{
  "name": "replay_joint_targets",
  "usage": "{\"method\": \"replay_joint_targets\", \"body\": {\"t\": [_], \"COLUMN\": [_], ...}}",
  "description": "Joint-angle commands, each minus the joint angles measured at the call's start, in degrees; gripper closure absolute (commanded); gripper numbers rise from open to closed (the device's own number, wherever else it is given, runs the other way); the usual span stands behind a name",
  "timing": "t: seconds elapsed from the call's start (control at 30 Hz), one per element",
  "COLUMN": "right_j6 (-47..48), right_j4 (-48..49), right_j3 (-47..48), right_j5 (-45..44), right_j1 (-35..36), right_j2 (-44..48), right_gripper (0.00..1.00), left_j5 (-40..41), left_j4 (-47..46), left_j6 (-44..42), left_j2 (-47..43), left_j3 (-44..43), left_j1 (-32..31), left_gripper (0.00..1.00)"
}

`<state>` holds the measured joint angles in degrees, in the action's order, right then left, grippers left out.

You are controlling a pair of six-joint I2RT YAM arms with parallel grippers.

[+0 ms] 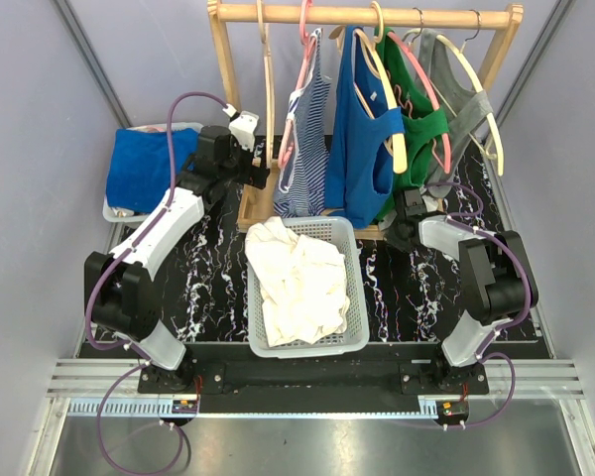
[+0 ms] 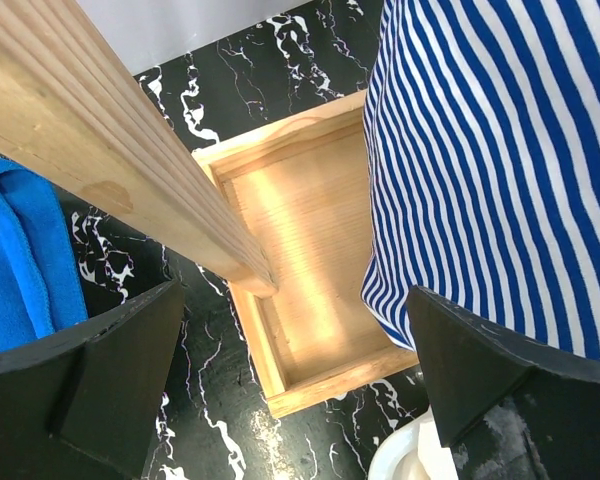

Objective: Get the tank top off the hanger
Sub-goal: Move the clothesline to the center of the board.

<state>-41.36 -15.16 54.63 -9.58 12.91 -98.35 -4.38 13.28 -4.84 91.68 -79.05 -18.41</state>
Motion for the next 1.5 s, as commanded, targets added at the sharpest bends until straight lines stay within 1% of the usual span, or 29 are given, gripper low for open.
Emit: {"method": "replay_joint_targets", "body": {"t": [0.0,0.07,0.17,0.2,0.3,0.37,0.43,0.57,0.7,0.87,1.0,1.03,1.07,1.13,1.17,1.2,1.23,1.3,1.47], "right_j6": [0.3,-0.6,-1.3,-1.2,-0.3,0.5,0.5,0.1,0.5,1.0,2.1,1.7,1.2,0.5,0.1,-0.1,-0.1,0.1,1.6], "right_j4": [5.8,5.4,6.2,6.6,8.4,9.1,8.8,7.2,7.1,7.1,6.3,6.1,6.2,6.2,6.4,6.6,6.7,6.7,5.6], "right_j3": [2.4,2.4,-0.4,-2.8,-6.2,-6.6,-4.8,0.1,3.3,2.9,2.1,1.6,0.1,-1.6,-3.6,-4.6,-5.5,-7.7,-12.3], "right_j5": [1.2,2.6,4.1,4.2,4.3,3.6,4.0,6.0,5.6,5.2,6.1,6.3,7.4,8.4,9.1,9.4,9.4,12.7,17.7], "right_j1": [-0.6,-0.5,-0.5,-0.4,-0.5,-0.6,-0.9,-1.0,-1.2,-1.9,-2.4,-2.4,-2.4,-2.4,-2.4,-2.4,-2.4,-2.4,-0.7], "right_j2": [-1.0,-1.0,1.1,3.3,7.6,8.8,7.8,2.3,-0.4,0.2,1.4,2.2,4.3,7.1,10.2,11.9,13.6,18.7,30.4], "right_gripper": [0.89,0.89,0.88,0.87,0.82,0.80,0.77,0.77,0.77,0.77,0.77,0.77,0.74,0.70,0.66,0.58,0.54,0.48,0.44], "left_j5": [-1.5,-1.0,-0.5,-0.5,-1.0,-1.1,-1.1,-0.6,-1.2,-2.4,-2.1,-1.9,-1.9,-1.8,-1.5,-1.5,-1.3,-1.2,1.0], "left_j4": [-2.7,-3.3,-3.7,-3.8,-4.0,-4.1,-4.2,-4.7,-4.9,-4.7,-4.5,-3.9,-3.6,-2.4,-1.8,-1.0,0.8,3.5,7.4], "left_j6": [0.4,0.0,-0.8,-1.0,-0.9,-0.7,-0.5,-1.1,-0.6,0.4,-0.5,-0.7,-0.8,-1.1,-1.4,-1.5,-1.7,-2.4,-4.3], "left_j2": [-1.2,-0.5,0.8,1.2,2.8,3.7,3.9,4.1,5.1,4.3,2.7,2.4,1.8,-0.1,-0.8,-2.3,-3.1,-5.9,-12.9], "left_j3": [-2.1,-3.1,-5.1,-5.7,-7.3,-7.7,-7.6,-7.7,-8.8,-7.6,-6.5,-6.5,-5.9,-5.4,-5.3,-5.0,-4.7,-3.8,0.0], "left_j1": [0.2,0.2,0.2,0.3,0.3,0.3,0.3,0.3,0.6,0.6,0.6,0.6,0.6,0.7,0.7,0.7,0.7,0.7,0.9], "left_gripper": [0.02,0.02,0.02,0.02,0.03,0.04,0.04,0.04,0.04,0.05,0.05,0.05,0.02,0.01,0.01,0.01,0.01,0.01,0.01]}}
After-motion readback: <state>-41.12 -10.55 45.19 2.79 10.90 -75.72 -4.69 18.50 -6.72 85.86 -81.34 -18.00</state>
